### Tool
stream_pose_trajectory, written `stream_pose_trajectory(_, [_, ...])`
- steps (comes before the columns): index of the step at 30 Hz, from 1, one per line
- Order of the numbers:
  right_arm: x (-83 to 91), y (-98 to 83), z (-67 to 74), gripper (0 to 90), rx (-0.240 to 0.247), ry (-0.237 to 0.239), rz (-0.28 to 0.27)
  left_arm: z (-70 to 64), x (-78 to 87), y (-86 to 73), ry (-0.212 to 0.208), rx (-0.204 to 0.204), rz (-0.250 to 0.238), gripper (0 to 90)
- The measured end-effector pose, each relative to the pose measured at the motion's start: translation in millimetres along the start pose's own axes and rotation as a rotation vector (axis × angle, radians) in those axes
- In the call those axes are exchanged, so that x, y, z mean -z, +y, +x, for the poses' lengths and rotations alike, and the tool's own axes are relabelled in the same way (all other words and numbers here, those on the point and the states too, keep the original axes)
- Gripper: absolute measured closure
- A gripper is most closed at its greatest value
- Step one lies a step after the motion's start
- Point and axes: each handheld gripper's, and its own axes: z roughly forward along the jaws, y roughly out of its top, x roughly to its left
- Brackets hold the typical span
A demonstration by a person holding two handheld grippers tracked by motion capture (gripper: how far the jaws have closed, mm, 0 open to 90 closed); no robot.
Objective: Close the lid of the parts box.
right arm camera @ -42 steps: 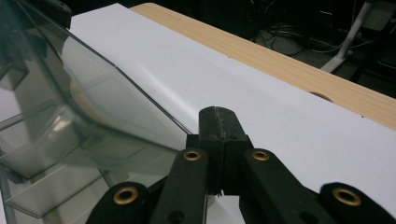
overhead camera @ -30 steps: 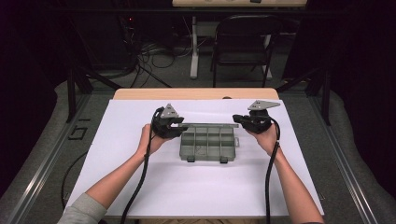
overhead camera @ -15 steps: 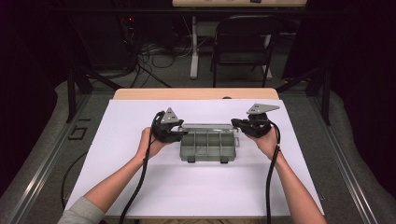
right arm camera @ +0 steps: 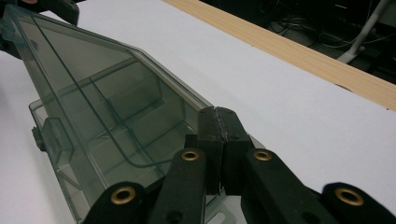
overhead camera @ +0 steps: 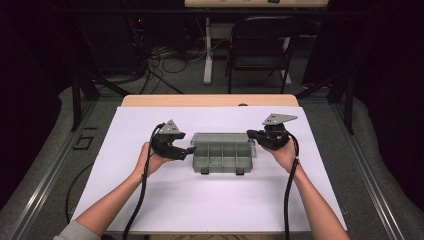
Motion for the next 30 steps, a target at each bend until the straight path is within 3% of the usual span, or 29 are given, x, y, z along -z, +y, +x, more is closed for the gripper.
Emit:
stream_pose_trajectory(5, [-0.4, 0.2, 2.4, 90.0, 0.005, -0.004, 0.001, -5.4, 21.0, 5.2, -0.028, -0.007, -0.059, 32.9])
stream_pose_trajectory(11, [0.5, -1.0, 4.9, 90.0, 0.007, -0.008, 0.004, -16.2, 34.6, 21.9, -0.043, -0.018, -0.148, 53.9])
stream_pose_trajectory(14, [1.0, -1.9, 5.8, 90.0, 0.012, -0.007, 0.003, -19.8, 29.3, 28.9, -0.038, -0.026, -0.14, 63.1])
stream_pose_trajectory(18, [0.9, -3.8, 7.5, 90.0, 0.013, -0.005, 0.004, -18.9, 14.8, 30.0, -0.046, -0.008, -0.097, 70.6])
stream_pose_trajectory(24, [1.3, -8.6, 12.4, 90.0, 0.024, -0.004, 0.016, -18.8, -1.3, 21.4, -0.086, -0.003, -0.031, 76.1])
stream_pose_trajectory(30, [-1.0, -16.8, 17.4, 90.0, 0.034, 0.0, 0.046, -22.4, -12.9, 9.3, -0.09, 0.002, 0.012, 78.9])
